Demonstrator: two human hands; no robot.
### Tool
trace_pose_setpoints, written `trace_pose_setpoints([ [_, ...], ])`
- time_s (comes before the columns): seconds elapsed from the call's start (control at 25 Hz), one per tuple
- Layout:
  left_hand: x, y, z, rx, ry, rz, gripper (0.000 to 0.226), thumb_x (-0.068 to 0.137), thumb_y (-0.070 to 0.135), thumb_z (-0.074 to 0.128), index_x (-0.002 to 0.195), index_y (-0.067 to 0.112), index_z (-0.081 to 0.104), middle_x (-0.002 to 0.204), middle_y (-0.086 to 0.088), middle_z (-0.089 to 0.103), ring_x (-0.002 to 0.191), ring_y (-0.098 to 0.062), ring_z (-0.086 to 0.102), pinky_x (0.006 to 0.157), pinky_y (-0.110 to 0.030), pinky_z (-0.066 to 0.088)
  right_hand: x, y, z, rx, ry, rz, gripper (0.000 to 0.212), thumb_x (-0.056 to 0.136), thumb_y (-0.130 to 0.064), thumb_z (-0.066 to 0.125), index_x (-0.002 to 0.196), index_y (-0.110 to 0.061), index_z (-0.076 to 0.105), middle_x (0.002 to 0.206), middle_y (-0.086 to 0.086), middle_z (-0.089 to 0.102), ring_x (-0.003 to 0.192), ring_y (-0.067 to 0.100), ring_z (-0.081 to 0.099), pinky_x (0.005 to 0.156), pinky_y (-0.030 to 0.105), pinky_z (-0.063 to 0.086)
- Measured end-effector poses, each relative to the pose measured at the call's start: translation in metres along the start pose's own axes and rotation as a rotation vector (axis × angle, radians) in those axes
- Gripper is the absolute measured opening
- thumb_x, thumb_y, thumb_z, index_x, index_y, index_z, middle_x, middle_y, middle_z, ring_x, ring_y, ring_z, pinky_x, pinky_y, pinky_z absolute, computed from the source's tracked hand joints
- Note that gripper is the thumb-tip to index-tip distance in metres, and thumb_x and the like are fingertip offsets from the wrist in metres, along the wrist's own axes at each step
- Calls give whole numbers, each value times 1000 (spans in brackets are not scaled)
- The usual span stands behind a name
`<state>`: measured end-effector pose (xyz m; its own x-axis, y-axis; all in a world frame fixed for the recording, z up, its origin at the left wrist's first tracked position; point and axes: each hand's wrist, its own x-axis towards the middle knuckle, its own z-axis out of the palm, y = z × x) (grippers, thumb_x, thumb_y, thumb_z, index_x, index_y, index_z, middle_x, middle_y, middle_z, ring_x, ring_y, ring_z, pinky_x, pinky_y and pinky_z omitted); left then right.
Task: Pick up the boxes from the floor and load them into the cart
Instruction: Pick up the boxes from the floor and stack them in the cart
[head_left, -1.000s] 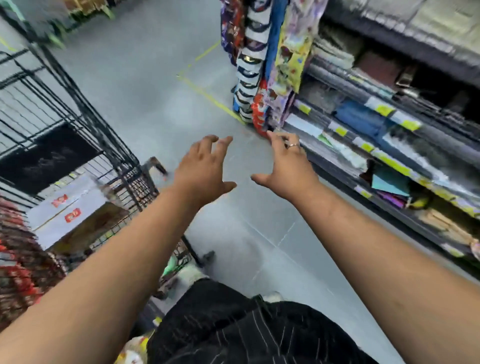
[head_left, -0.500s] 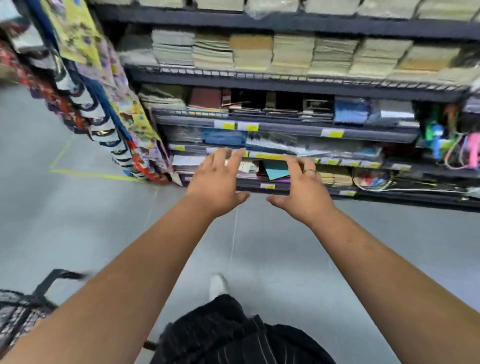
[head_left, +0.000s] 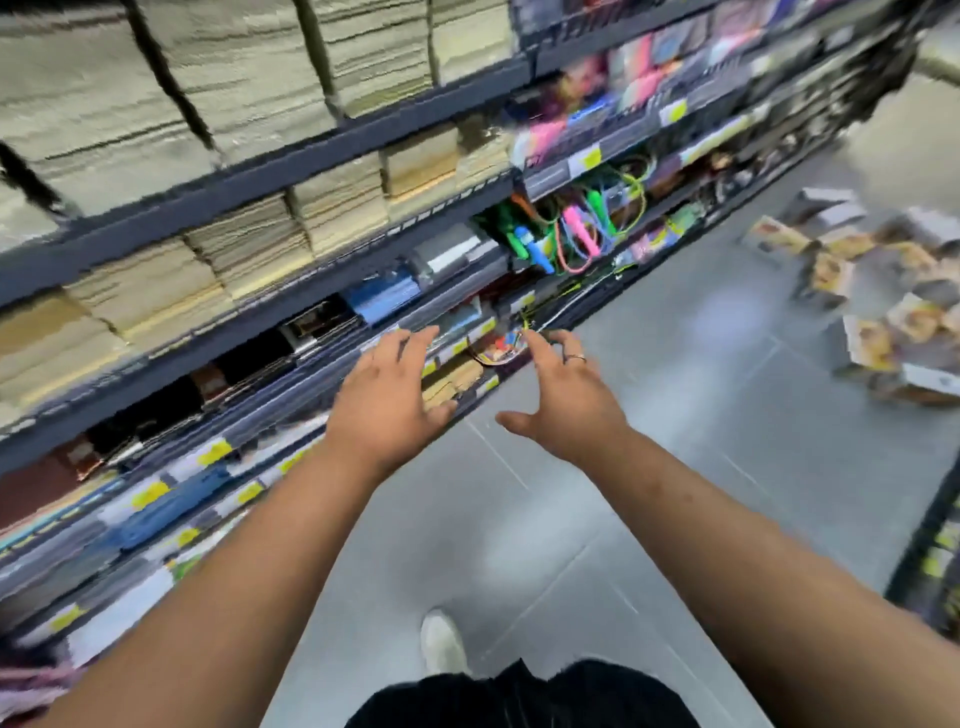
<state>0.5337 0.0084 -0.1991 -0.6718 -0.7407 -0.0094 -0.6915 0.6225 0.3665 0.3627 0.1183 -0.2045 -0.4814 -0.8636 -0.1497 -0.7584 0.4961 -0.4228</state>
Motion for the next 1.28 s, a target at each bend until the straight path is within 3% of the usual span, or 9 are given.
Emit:
trace_pose_setpoints([
  [0.4, 186, 159, 54, -44, -137, 429, 88, 78, 46, 72, 150, 23, 26, 142, -6, 36, 129, -31, 39, 110, -41, 32, 41, 162, -89, 78, 230, 447, 96, 75, -50, 75, 150, -30, 19, 150, 6, 17, 130, 33, 36, 99, 40, 40],
  [0.88, 376, 428, 117, -62, -158, 612, 91, 77, 45, 73, 150, 25, 24, 143, -5, 35, 129, -30, 39, 109, -42, 34, 137, 404, -240, 125, 352, 571, 97, 74, -52, 74, 150, -31, 18, 150, 5, 20, 131, 32, 35, 98, 40, 41],
  [1.28, 542, 588, 213, -42, -287, 773, 89, 79, 46, 72, 150, 24, 23, 143, -5, 34, 130, -30, 38, 107, -40, 35, 231, 583, -305, 160, 373, 778, 99, 74, -53, 74, 151, -30, 15, 152, 4, 17, 133, 33, 33, 100, 42, 42],
])
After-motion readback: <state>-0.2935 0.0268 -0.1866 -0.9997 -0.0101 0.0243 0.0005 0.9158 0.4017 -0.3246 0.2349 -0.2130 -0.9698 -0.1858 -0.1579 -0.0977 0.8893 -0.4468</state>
